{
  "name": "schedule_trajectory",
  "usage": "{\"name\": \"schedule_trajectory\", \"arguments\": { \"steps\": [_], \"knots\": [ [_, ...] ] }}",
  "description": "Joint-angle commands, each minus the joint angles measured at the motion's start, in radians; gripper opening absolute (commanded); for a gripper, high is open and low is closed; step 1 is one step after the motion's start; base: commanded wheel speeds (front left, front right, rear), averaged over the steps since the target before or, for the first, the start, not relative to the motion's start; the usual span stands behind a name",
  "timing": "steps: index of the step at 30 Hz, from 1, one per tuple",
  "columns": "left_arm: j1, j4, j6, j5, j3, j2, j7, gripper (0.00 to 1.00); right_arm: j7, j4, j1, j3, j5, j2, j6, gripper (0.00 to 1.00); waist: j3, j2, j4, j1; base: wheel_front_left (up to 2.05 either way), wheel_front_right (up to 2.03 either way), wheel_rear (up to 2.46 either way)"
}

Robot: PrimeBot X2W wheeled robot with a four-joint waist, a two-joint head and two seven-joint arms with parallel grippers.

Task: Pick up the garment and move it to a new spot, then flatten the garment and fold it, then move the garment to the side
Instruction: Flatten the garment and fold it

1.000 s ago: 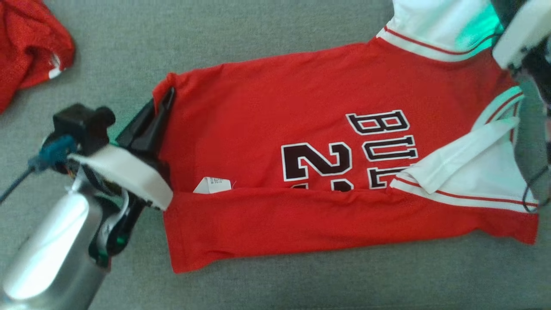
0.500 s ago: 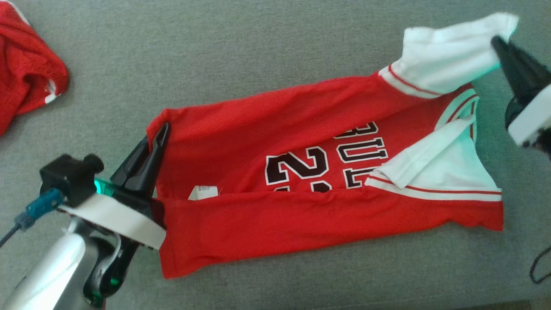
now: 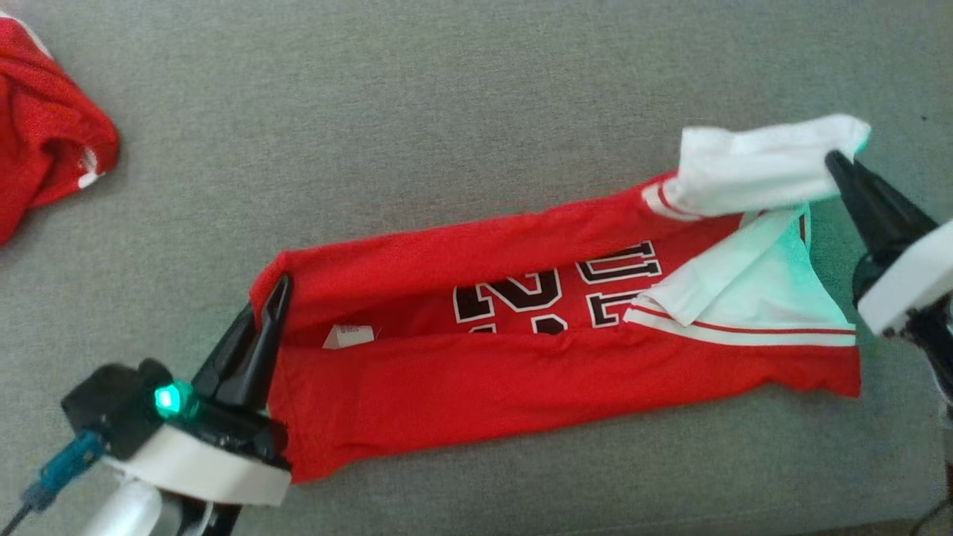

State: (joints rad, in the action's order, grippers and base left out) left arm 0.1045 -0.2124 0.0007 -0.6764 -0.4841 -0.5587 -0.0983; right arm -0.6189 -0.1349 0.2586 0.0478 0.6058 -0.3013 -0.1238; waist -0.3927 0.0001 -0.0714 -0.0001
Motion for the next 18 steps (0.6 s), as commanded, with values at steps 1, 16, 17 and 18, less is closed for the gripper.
{"name": "schedule_trajectory", "arguments": {
  "steps": [1,16,17,18],
  "knots": [
    [0.0,-0.034,0.009,0.012,0.041,-0.021,-0.023,0.0,0.006,-0.05,-0.029,0.001,-0.009,-0.021,-0.007,0.0,0.005,-0.0001,0.005,0.0001,0.0,0.0,0.0],
    [-0.101,0.042,0.008,0.018,-0.007,0.016,-0.098,0.0,-0.007,-0.079,-0.182,0.006,-0.03,-0.04,-0.007,0.0,0.031,-0.0001,0.013,0.0001,0.0,0.0,0.0],
    [-0.105,0.049,0.006,0.016,-0.012,0.019,-0.098,0.0,-0.014,-0.077,-0.192,0.002,-0.03,-0.043,-0.007,0.0,0.036,-0.0001,0.013,0.0001,0.0,0.0,0.0],
    [-0.11,0.054,0.005,0.014,-0.016,0.023,-0.098,0.0,-0.023,-0.073,-0.202,0.002,-0.03,-0.045,-0.007,0.0,0.041,-0.0001,0.012,0.0001,0.0,0.0,0.0]
  ]
}}
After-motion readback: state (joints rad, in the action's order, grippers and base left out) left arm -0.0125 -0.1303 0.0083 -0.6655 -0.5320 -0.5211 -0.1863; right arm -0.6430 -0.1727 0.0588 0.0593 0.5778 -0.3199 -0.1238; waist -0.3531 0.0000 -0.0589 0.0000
